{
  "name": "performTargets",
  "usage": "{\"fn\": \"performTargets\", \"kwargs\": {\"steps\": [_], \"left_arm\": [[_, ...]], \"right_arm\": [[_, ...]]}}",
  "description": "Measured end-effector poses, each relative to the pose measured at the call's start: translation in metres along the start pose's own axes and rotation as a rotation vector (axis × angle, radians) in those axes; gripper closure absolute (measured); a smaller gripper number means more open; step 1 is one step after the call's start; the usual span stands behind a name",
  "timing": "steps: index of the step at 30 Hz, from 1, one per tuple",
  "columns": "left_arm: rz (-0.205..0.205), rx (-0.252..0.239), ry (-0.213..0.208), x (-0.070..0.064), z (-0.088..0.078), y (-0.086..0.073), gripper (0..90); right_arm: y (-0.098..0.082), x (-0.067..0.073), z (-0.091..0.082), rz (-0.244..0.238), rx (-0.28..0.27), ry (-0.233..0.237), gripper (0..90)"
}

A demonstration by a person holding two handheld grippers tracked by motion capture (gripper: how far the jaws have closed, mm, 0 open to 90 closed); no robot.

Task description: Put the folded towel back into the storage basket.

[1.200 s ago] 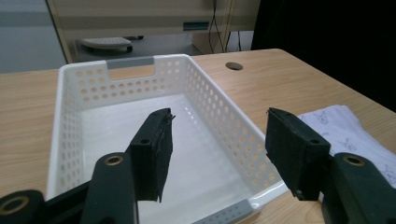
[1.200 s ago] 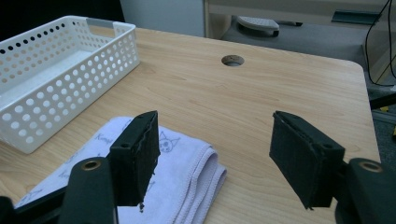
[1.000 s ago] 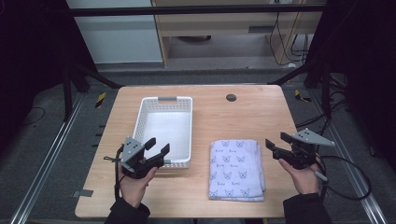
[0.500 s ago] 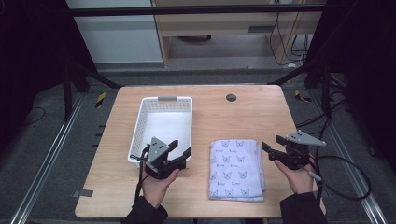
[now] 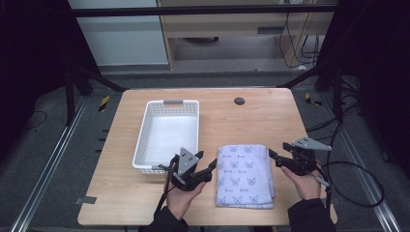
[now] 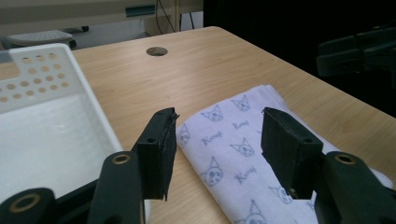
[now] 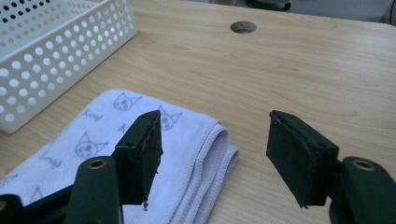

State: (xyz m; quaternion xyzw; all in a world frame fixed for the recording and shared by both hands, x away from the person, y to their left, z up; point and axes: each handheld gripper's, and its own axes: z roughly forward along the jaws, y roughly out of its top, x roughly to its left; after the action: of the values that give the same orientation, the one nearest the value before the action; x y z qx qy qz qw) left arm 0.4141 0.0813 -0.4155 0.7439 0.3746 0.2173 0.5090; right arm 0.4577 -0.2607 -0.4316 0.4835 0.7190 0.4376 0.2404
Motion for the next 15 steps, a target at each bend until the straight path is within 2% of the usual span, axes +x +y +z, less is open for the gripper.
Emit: {"fn": "performTargets", "kwargs": {"steps": [8,15], "left_arm": [[0.006,0.03,-0.022,-0.017,0.01,-0.009,47.8],[0.0,0.07,-0.014,-0.024,0.019,-0.023,50.6]], "right_arm": [[-0.005,-0.001,0.006,-0.003,0.013,-0.006,34.7],[-0.008,0.001,0.012,-0.008,0.027,-0.004,35.0]]}}
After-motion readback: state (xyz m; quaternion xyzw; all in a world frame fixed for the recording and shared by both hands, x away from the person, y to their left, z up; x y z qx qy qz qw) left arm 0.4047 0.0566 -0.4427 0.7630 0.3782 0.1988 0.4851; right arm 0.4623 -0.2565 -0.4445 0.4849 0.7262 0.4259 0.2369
